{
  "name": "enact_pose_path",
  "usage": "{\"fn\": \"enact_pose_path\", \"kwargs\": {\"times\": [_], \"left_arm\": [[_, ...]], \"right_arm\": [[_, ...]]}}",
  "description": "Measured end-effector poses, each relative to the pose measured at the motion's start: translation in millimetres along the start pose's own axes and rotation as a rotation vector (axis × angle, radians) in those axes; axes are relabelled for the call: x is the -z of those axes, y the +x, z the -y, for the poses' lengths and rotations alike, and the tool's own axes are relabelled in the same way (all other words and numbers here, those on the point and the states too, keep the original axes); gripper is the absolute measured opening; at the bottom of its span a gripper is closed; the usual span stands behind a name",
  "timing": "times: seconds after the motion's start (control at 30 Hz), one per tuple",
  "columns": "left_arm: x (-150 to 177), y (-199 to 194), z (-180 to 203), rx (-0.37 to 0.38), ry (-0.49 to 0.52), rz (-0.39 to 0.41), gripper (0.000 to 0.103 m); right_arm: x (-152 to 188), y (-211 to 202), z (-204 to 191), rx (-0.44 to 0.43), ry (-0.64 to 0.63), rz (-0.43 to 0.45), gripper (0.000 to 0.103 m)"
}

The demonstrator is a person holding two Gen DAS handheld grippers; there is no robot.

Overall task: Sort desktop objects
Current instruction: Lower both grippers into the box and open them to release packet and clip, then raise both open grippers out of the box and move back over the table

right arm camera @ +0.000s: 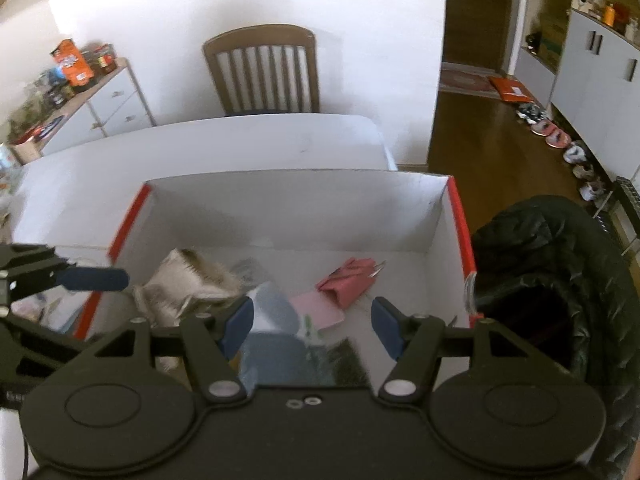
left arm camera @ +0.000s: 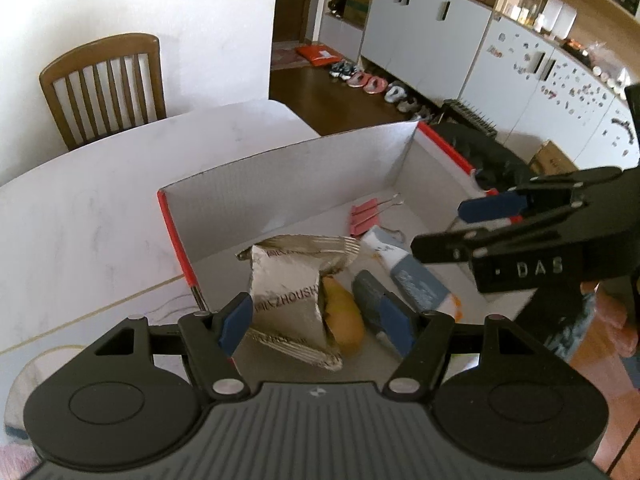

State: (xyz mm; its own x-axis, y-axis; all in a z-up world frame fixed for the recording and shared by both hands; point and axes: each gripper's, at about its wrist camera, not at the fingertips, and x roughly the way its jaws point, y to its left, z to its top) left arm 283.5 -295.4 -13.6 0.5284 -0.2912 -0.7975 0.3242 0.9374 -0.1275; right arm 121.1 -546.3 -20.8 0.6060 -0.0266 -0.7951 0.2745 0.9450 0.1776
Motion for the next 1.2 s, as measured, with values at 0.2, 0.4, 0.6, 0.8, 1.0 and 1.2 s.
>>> {"fn": "enact_pose_path", "kwargs": {"times": [0.2,0.4,0.6,0.8,1.0,1.2], "left_arm": [[11.0,-22.0,1.0,0.021,0.002,0.024,0.069],[26.3,-39.4,-2.4,0.042,-0.001,0.05,0.069],[46.3,-57.6,-7.0,0.073,0.017,0.068,0.07],[72.0,-74.5,-19.6,0.086,0.022,0.069,0.073],[101.4,-95.1,-43.7,0.082,0.043,0.075,0.078],[131.1,-114.8,-82.7,0.066,0.037,0.063,0.08]], "right_arm": [[9.9,-20.0,-17.1,-0.038,-0.029,0.004,0.065],[19.0,-32.4,-31.9,-0.044,-0.036,0.005,0.065],[28.3,-42.0,-46.0,-0.031,-0.026,0.007,0.065],[41.7,-46.7,-69.8,-0.02,-0.036,0.011,0.069],[54.5,-47.0,-108.3,-0.02,-0.068,0.006,0.074],[61.4,-36.5,-155.1,-0.034,-0.094,-0.018,0.075]]}}
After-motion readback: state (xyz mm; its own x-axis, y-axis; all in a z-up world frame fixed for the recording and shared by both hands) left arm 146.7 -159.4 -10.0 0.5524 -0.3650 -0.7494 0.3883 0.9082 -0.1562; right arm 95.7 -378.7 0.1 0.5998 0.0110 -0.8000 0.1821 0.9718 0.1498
